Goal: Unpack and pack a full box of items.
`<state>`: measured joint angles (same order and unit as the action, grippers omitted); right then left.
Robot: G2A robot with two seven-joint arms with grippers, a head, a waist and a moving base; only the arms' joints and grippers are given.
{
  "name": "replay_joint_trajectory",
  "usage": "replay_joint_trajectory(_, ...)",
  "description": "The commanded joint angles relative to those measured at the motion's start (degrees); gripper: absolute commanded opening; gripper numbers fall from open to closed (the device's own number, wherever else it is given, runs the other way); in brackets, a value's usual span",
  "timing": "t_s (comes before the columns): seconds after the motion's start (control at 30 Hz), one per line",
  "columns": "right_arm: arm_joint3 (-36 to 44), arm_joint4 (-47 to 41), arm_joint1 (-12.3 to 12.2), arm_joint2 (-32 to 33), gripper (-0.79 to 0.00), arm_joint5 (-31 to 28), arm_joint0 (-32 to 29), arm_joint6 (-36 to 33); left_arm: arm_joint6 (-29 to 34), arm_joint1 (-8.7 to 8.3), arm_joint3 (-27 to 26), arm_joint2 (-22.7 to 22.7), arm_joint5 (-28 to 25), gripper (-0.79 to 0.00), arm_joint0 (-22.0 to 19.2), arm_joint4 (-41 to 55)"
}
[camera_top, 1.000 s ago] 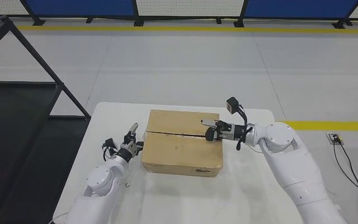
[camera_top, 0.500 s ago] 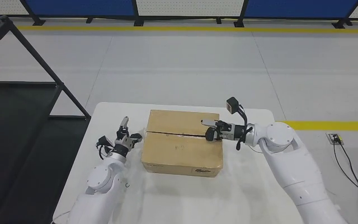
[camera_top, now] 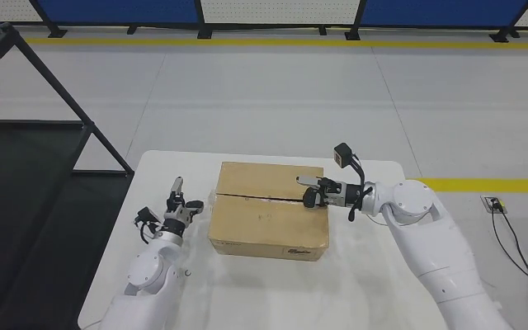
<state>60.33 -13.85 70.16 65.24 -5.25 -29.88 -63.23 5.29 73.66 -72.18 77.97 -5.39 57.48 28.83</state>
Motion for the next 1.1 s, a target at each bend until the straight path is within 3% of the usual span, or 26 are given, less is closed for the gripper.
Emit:
replay_joint_trajectory(0.0, 0.00, 0.00, 0.00, 0.00, 0.000, 0.00, 0.00, 0.00, 1.84, 0.11, 0.50, -0.49, 1.72, 0.000, -0.48, 0.57)
replay_joint_trajectory(0.27, 0.00, 0.00, 0.00, 0.00, 0.000, 0.00, 0.00, 0.00, 4.72, 0.85, 3.87, -1.82, 3.84, 0.000, -3.33, 4.01)
replay_joint_trajectory(0.7, 0.00, 0.00, 0.00, 0.00, 0.000, 0.00, 0.00, 0.00, 2.72, 1.34, 4.67, -2.61, 2.49, 0.000, -2.83, 0.92)
replay_joint_trajectory(0.9, 0.00, 0.00, 0.00, 0.00, 0.000, 0.00, 0.00, 0.00, -2.34, 0.19, -0.96, -0.43, -0.59, 0.000, 1.51, -12.45)
replay_joint_trajectory(1.07, 0.00, 0.00, 0.00, 0.00, 0.000, 0.00, 0.00, 0.00, -4.27, -1.44, -8.94, 2.87, 1.92, 0.000, 7.34, -28.19)
